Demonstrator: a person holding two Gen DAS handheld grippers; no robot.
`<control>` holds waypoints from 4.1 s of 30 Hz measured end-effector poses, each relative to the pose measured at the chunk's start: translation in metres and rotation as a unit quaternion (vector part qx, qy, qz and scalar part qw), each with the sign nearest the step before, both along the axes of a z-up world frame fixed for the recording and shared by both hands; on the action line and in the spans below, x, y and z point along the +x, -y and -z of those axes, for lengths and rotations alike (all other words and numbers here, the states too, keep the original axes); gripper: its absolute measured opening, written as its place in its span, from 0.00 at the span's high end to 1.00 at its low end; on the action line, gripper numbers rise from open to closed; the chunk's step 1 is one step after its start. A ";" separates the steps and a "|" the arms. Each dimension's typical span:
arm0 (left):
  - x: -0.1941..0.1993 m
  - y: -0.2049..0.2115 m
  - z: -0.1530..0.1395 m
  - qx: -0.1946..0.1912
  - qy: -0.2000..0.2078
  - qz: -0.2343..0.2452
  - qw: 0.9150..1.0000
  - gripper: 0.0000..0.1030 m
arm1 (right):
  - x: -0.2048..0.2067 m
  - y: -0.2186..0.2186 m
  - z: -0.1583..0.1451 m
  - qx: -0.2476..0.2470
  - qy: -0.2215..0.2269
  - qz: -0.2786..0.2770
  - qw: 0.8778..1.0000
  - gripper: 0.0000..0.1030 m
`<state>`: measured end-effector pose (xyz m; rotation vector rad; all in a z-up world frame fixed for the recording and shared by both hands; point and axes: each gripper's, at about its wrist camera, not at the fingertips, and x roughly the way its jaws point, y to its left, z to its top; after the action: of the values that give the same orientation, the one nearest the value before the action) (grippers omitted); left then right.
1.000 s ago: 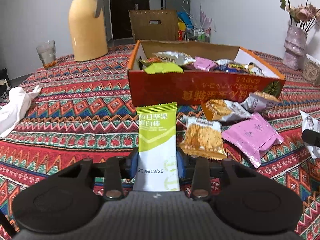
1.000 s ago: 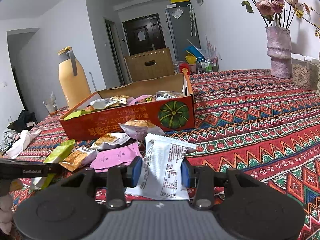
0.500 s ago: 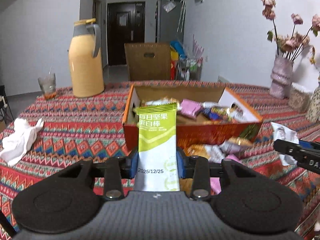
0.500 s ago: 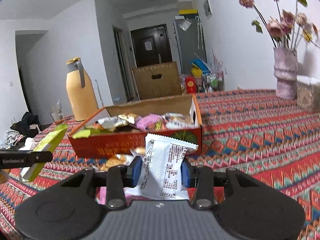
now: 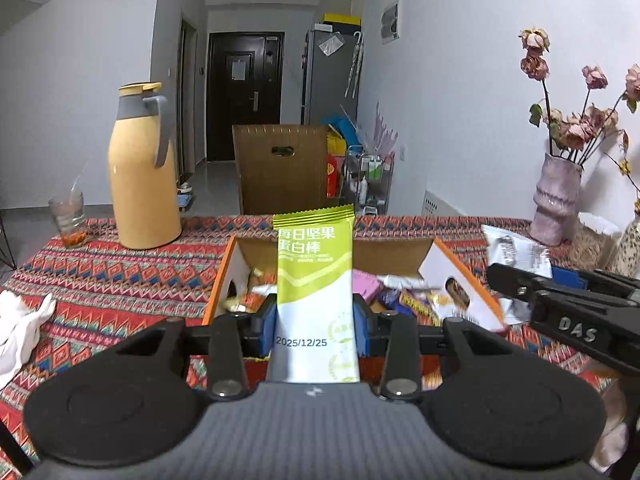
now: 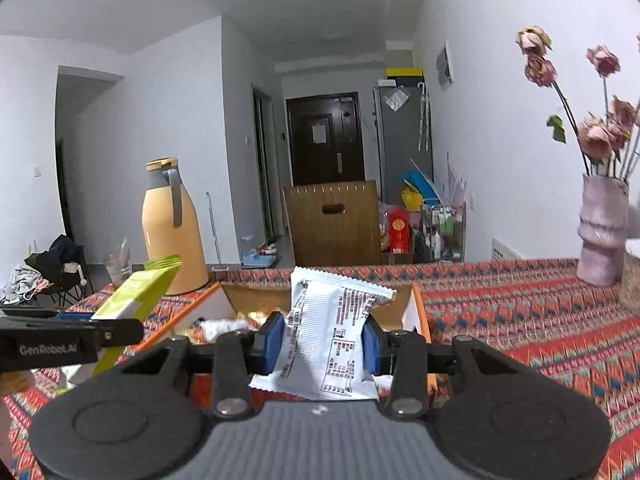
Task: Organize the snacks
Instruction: 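Carry both snacks over the box and open both tools to drop them, then move both open tools back toward the remaining snacks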
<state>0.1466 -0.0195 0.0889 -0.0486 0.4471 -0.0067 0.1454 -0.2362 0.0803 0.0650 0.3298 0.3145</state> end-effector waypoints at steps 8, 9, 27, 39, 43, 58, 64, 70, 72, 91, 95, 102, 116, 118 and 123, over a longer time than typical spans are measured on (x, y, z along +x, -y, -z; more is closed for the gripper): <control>0.051 0.006 -0.002 -0.002 -0.003 -0.016 1.000 0.63 | 0.056 -0.011 -0.001 -0.001 -0.009 0.005 1.000 0.62; 0.058 0.007 -0.001 -0.002 -0.003 -0.020 1.000 0.63 | 0.061 -0.010 0.002 -0.001 -0.013 0.007 1.000 0.62; 0.103 -0.004 0.052 -0.015 -0.021 -0.043 0.999 0.62 | 0.119 -0.014 0.061 0.012 -0.068 0.008 0.998 0.62; 0.094 -0.012 0.047 -0.028 0.000 -0.060 0.998 0.12 | 0.113 -0.008 0.063 0.006 -0.076 0.022 0.997 0.21; 0.092 -0.012 0.045 -0.028 0.006 -0.075 0.997 0.00 | 0.111 -0.008 0.063 0.007 -0.073 0.023 0.997 0.00; 0.089 -0.012 0.035 -0.031 0.006 -0.077 0.997 0.00 | 0.110 -0.008 0.057 0.009 -0.069 0.029 0.997 0.00; 0.077 -0.011 0.019 -0.027 0.019 -0.076 0.997 0.00 | 0.102 -0.008 0.044 0.003 -0.053 0.030 0.998 0.00; 0.060 -0.015 0.007 -0.021 0.025 -0.072 0.997 0.00 | 0.086 -0.009 0.031 -0.005 -0.042 0.027 0.999 0.00; 0.053 -0.018 0.006 -0.021 0.025 -0.071 0.997 0.00 | 0.079 -0.010 0.028 -0.007 -0.041 0.024 0.999 0.00; -0.011 -0.054 0.046 -0.012 -0.054 -0.055 0.997 0.00 | 0.007 -0.025 0.054 -0.044 -0.105 -0.033 0.993 0.00; -0.021 -0.057 0.062 -0.007 -0.082 -0.053 0.995 0.00 | -0.003 -0.029 0.068 -0.051 -0.130 -0.044 0.989 0.00; -0.031 -0.062 0.089 -0.017 -0.105 -0.047 0.993 0.00 | -0.008 -0.039 0.088 -0.061 -0.173 -0.058 0.981 0.00; -0.032 -0.070 0.103 -0.040 -0.101 -0.053 0.993 0.00 | 0.011 -0.065 0.110 -0.098 -0.211 -0.058 0.971 0.00; -0.031 -0.071 0.104 -0.042 -0.102 -0.052 0.993 0.00 | 0.010 -0.070 0.113 -0.113 -0.204 -0.056 0.971 0.00; -0.031 -0.070 0.105 -0.042 -0.104 -0.051 0.992 0.00 | 0.010 -0.072 0.115 -0.108 -0.193 -0.051 0.974 0.00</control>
<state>0.1158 0.0510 -0.0157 -0.1568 0.6515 0.0803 0.1552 -0.1644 -0.0347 -0.1074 0.7536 0.3658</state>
